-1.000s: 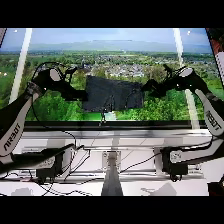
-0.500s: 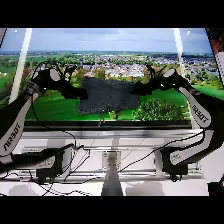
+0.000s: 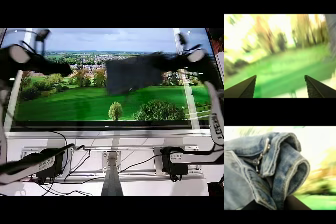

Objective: Fold the clothes and pants, and hang the long-sleeved shirts on hangers.

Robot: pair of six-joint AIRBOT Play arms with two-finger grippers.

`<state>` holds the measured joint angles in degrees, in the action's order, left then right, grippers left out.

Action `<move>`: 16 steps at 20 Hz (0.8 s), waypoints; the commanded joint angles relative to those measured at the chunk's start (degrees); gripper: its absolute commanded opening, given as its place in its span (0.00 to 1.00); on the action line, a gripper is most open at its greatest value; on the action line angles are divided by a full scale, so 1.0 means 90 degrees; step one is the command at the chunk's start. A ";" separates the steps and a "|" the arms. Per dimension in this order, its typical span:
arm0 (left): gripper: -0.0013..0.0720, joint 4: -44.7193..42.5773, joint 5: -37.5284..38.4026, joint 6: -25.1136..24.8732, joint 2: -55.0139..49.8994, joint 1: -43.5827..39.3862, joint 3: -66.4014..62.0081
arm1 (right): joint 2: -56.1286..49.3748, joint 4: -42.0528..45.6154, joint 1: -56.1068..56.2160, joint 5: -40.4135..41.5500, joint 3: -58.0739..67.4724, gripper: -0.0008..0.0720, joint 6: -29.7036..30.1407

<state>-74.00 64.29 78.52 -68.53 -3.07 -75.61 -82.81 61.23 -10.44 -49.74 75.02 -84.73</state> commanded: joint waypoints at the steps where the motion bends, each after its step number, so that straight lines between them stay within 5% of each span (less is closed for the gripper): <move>1: 0.96 -0.0107 -0.0117 -0.0015 0.0877 0.0199 -0.0236 | 0.0675 0.1190 -0.1433 -0.0245 0.0075 0.07 -0.1668; 7: 0.96 -0.0104 -0.0119 -0.0015 0.1384 0.0194 -0.0236 | 0.1013 0.2739 -0.4199 -0.2351 0.0075 0.07 -0.3203; 13: 0.96 -0.0107 -0.0119 -0.0015 0.1355 0.0194 -0.0233 | 0.0993 0.3130 -0.6057 -0.3291 0.0056 0.12 -0.2742; 14: 0.96 -0.0107 -0.0119 -0.0015 0.1355 0.0194 -0.0233 | 0.0993 0.3121 -0.6222 -0.3303 0.0056 0.43 -0.2747; 15: 0.96 -0.0107 -0.0119 -0.0015 0.1355 0.0194 -0.0233 | 0.0993 0.3118 -0.6305 -0.3351 0.0056 0.89 -0.2727; 16: 0.96 -0.0107 -0.0119 -0.0015 0.1355 0.0194 -0.0233 | 0.0993 0.3101 -0.6314 -0.3368 0.0056 0.93 -0.2482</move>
<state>-74.91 63.24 78.41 -56.42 -1.39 -77.67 -73.93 88.29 -63.48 -77.41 75.50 -109.25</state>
